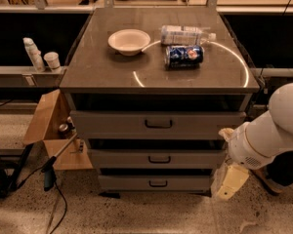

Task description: Open middle drawer

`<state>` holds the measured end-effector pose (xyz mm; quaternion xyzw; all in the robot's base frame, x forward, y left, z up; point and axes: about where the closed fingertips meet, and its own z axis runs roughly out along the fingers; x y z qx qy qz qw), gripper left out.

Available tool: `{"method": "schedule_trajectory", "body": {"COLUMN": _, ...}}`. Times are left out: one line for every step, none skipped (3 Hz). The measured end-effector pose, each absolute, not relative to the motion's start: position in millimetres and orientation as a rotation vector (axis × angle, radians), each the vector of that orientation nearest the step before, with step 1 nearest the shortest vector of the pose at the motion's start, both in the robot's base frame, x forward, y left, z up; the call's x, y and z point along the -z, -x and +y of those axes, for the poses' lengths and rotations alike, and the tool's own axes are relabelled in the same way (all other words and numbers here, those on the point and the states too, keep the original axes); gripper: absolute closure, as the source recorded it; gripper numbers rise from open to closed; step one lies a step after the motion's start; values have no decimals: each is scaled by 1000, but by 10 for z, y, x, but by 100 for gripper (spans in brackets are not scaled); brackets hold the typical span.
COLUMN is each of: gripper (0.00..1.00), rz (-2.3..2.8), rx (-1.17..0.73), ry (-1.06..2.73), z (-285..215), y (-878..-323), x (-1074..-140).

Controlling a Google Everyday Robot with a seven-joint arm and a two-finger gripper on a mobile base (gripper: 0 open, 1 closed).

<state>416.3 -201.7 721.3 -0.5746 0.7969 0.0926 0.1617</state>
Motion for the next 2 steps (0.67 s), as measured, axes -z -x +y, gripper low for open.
{"method": "schedule_trajectory", "body": {"gripper": 0, "rz": 2274, "rx": -236, "ry": 1569, "z": -1988, "y": -4138, "x": -7139}}
{"method": "schedule_trajectory", "body": {"gripper": 0, "rz": 2263, "rx": -130, "ry": 1550, "z": -1941, "y": -4144, "x": -7062}}
